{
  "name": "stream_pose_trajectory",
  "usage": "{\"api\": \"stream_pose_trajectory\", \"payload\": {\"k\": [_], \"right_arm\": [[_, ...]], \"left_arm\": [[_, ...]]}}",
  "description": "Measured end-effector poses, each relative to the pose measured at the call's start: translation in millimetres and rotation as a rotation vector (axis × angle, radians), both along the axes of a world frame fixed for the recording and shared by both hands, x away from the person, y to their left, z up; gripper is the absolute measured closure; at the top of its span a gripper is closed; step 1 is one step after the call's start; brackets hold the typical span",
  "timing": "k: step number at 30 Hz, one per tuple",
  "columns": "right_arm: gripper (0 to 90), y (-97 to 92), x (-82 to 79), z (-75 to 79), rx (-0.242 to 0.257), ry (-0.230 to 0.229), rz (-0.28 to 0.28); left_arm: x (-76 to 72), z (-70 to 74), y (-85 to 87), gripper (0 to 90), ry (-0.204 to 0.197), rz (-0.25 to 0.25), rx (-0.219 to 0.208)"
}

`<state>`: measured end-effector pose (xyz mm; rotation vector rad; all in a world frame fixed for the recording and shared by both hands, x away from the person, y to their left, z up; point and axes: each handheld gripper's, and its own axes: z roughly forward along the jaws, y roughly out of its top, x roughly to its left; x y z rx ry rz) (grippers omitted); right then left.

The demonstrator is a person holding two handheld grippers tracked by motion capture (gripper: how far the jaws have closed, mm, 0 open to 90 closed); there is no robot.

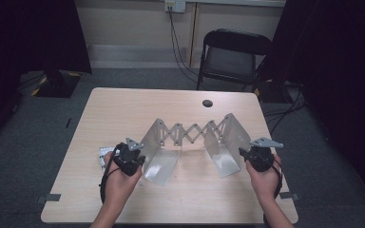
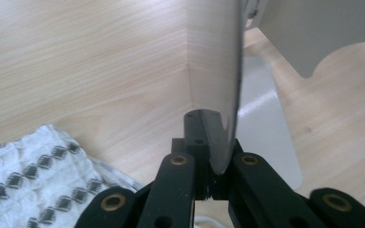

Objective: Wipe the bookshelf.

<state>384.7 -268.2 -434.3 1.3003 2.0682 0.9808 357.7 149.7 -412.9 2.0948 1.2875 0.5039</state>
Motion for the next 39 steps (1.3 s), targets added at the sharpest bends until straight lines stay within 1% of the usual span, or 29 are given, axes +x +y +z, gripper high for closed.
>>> {"api": "stream_pose_trajectory", "payload": {"k": [1,2,5,6,9,10,13,14,15,16,20,21,22,24,25,30,33,35,36,39], "right_arm": [[89.7,0.1,-0.7,-0.2,0.003,0.000,0.003],[89.8,0.2,-1.3,-0.2,0.005,0.000,0.003],[89.7,1.0,-3.2,-0.5,0.002,-0.004,0.006],[89.8,1.1,-3.4,-0.7,-0.001,-0.007,0.008],[89.7,1.1,-4.5,-1.1,0.003,-0.005,0.008],[89.7,0.9,-4.7,-1.4,0.007,-0.005,0.006],[89.6,0.1,-5.2,-2.2,0.013,-0.006,0.002],[89.6,-0.1,-5.2,-2.4,0.016,-0.007,0.001],[89.6,-0.2,-5.4,-2.5,0.016,-0.006,0.002],[89.5,-0.3,-5.5,-2.5,0.014,-0.007,0.004],[89.5,-1.7,-6.3,-2.6,0.014,-0.007,0.015],[89.5,-2.5,-6.2,-2.5,0.015,-0.007,0.017],[89.4,-3.1,-6.1,-2.6,0.013,-0.007,0.024],[89.4,-4.9,-6.1,-2.7,0.017,-0.007,0.028],[89.4,-5.5,-6.2,-2.5,0.020,-0.004,0.030],[89.5,-7.6,-6.2,-2.3,0.018,-0.003,0.036],[89.5,-8.6,-6.0,-2.3,0.023,0.000,0.037],[89.4,-8.7,-6.2,-2.7,0.020,-0.006,0.043],[89.3,-8.5,-6.9,-2.7,0.022,-0.005,0.043],[88.3,-8.6,-8.4,-3.8,0.022,-0.017,0.050]], "left_arm": [[1.8,-0.1,1.5,89.9,0.001,0.000,-0.003],[4.1,-0.5,2.9,90.0,-0.002,0.005,-0.016],[9.9,-0.3,7.8,90.0,-0.001,-0.010,-0.012],[11.4,-1.1,8.5,90.0,-0.006,-0.008,-0.024],[15.1,-1.0,12.5,90.0,-0.002,-0.018,-0.027],[16.6,-1.5,13.4,90.0,-0.009,-0.023,-0.030],[19.4,-2.1,15.8,90.0,-0.011,-0.034,-0.037],[20.6,-2.1,17.3,90.0,-0.013,-0.043,-0.032],[21.0,-2.4,17.6,90.0,-0.011,-0.038,-0.041],[22.4,-2.4,19.1,90.0,-0.015,-0.048,-0.038],[24.7,-3.1,22.5,89.8,-0.013,-0.046,-0.054],[25.2,-3.0,23.1,89.8,-0.011,-0.052,-0.057],[25.8,-2.9,24.5,89.8,-0.010,-0.055,-0.051],[27.0,-3.1,25.5,89.8,-0.009,-0.053,-0.061],[27.6,-2.6,26.6,89.7,-0.006,-0.055,-0.056],[30.0,-2.6,29.0,89.6,0.002,-0.048,-0.070],[31.1,-2.7,30.6,89.5,0.003,-0.051,-0.069],[31.1,-3.0,30.8,89.4,0.001,-0.054,-0.069],[31.1,-2.8,31.3,89.4,0.006,-0.056,-0.070],[30.7,-3.4,31.1,89.0,-0.002,-0.053,-0.074]]}}
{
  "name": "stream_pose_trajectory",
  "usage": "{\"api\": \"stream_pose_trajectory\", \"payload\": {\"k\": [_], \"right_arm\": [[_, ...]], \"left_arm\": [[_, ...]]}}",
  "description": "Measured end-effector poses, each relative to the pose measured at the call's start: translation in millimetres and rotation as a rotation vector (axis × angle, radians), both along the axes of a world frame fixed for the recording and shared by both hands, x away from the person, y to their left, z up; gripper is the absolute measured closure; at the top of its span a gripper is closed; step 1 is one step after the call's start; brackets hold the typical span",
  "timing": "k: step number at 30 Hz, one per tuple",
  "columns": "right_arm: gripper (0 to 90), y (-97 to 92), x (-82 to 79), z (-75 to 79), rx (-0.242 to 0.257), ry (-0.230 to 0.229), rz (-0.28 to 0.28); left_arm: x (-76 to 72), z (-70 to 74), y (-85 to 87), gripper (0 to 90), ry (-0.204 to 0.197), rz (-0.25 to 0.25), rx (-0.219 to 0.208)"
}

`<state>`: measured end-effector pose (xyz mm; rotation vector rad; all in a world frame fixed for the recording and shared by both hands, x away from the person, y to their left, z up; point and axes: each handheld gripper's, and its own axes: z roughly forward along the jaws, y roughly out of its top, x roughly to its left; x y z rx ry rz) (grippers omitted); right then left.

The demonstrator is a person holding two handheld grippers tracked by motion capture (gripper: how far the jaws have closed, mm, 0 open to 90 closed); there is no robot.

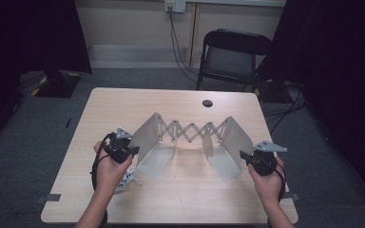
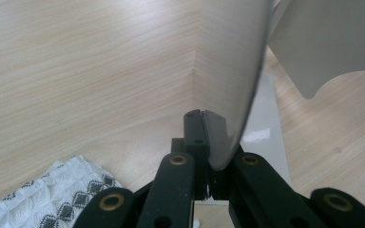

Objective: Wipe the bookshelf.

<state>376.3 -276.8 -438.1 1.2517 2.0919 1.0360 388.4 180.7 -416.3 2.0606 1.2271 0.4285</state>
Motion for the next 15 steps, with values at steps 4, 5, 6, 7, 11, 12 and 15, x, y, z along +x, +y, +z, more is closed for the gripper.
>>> {"api": "stream_pose_trajectory", "payload": {"k": [4,5,6,7,11,12,15], "right_arm": [[84.7,-0.6,-0.5,-0.9,0.007,-0.003,0.006],[84.4,-0.5,-0.6,-0.9,0.009,-0.003,0.008],[82.4,0.1,-1.0,-0.9,0.012,-0.002,0.010],[80.6,0.8,-1.2,-1.0,0.013,-0.001,0.009],[76.7,2.5,-1.6,-2.6,0.008,0.000,0.013],[76.3,3.1,-1.7,-3.4,0.010,0.003,0.015],[71.0,4.3,-2.6,-6.1,0.004,0.009,0.018]], "left_arm": [[-0.7,-0.3,-0.1,84.5,0.001,0.006,-0.018],[-1.1,0.3,0.6,83.8,-0.002,0.005,-0.016],[-1.6,1.3,1.2,81.4,0.001,0.001,-0.023],[-2.0,1.4,1.2,78.2,-0.006,0.007,-0.032],[-5.1,2.5,1.4,71.5,-0.008,0.008,-0.024],[-5.8,2.7,2.6,70.1,-0.004,0.000,-0.015],[-8.1,0.3,4.0,63.8,-0.011,0.004,-0.019]]}}
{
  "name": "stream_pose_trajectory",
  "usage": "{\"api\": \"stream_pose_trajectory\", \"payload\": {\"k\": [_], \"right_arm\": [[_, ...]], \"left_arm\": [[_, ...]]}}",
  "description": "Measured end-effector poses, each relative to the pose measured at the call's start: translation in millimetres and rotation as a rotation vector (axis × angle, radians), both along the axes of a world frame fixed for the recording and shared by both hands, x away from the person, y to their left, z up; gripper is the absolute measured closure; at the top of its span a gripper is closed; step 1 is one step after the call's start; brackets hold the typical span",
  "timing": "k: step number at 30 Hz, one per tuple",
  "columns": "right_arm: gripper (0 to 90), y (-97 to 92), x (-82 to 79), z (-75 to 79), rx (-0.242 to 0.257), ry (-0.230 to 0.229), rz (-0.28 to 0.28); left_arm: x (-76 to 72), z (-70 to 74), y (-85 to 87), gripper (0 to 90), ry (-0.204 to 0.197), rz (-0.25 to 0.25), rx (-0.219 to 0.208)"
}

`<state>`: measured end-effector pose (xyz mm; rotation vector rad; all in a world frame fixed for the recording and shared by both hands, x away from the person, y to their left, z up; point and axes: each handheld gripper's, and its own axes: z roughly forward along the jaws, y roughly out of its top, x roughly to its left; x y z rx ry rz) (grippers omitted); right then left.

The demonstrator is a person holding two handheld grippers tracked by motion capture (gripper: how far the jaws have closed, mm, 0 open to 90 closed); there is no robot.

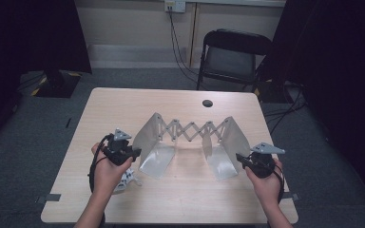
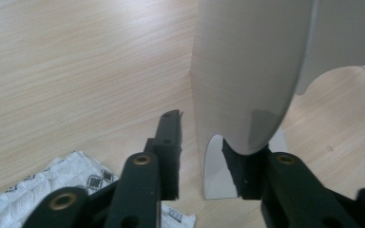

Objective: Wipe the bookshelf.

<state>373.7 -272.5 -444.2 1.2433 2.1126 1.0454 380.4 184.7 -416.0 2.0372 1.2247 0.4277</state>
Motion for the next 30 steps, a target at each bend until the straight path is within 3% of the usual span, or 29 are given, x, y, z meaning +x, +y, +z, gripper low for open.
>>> {"api": "stream_pose_trajectory", "payload": {"k": [6,14,21,30], "right_arm": [[58.4,2.1,-2.6,-4.6,0.004,0.014,-0.004],[41.7,0.7,-10.6,-13.0,0.003,0.056,0.034],[33.3,-7.5,-25.5,-25.6,-0.044,0.083,0.068],[25.4,-14.1,-38.9,-42.6,-0.073,0.117,0.086]], "left_arm": [[-6.0,-6.2,2.4,55.7,0.015,-0.021,-0.007],[-20.9,-15.9,8.6,35.3,0.023,-0.042,0.009],[-32.4,-26.4,29.2,36.0,0.039,-0.020,0.040],[-29.5,-51.9,48.2,35.0,0.064,0.038,0.064]]}}
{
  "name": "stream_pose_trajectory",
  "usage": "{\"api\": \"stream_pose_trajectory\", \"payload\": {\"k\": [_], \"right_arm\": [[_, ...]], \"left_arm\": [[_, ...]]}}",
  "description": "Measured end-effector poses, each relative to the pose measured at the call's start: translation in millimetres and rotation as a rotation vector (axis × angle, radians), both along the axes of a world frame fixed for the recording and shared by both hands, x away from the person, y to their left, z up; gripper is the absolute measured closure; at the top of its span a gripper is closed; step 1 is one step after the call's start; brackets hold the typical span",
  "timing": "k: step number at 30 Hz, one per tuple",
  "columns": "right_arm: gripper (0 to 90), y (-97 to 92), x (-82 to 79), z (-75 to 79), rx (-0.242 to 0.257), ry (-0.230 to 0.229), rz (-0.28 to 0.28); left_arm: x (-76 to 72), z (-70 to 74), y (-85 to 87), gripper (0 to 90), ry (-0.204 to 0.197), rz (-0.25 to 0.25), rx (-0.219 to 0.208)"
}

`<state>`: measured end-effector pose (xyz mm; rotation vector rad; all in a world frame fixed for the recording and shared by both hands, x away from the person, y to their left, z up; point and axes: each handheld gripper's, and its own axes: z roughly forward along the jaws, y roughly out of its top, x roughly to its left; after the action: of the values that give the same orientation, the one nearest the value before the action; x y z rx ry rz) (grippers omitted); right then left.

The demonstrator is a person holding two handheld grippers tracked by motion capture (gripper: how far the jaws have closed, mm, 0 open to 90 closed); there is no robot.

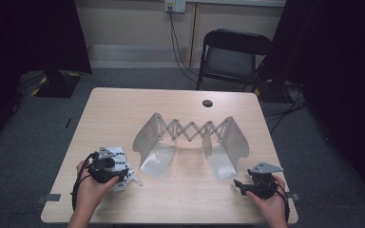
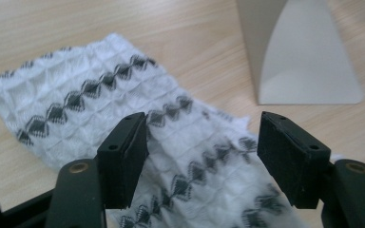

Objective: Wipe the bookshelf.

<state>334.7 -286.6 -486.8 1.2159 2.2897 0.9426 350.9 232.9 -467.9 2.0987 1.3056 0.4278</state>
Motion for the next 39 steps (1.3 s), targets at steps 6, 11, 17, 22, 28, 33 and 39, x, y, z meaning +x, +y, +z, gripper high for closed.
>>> {"api": "stream_pose_trajectory", "payload": {"k": [6,11,17,22,28,33,39], "right_arm": [[22.8,-0.1,-1.2,-6.4,0.004,0.006,0.002],[20.0,-1.3,-2.4,-8.6,0.017,-0.007,-0.001],[14.8,-3.5,-1.7,-11.4,0.034,-0.012,-0.017],[14.3,-3.3,-1.6,-11.8,0.035,-0.014,-0.021],[14.2,-3.4,-1.4,-11.8,0.036,-0.013,-0.020],[14.1,-3.3,-0.3,-11.9,0.037,-0.014,-0.016],[14.1,-3.3,0.1,-12.1,0.037,-0.016,-0.015]], "left_arm": [[1.2,-6.6,-0.1,35.0,0.000,-0.002,0.005],[-1.3,-12.5,-1.9,37.7,-0.020,-0.024,0.042],[-5.7,-13.7,2.3,49.0,-0.047,-0.064,0.053],[-14.5,-12.3,4.0,60.5,-0.050,-0.140,0.065],[-26.2,-9.7,3.2,55.6,-0.021,-0.174,0.032],[-29.4,-1.2,6.9,36.5,-0.021,-0.110,0.005],[-26.7,4.0,17.3,26.9,-0.045,0.000,-0.035]]}}
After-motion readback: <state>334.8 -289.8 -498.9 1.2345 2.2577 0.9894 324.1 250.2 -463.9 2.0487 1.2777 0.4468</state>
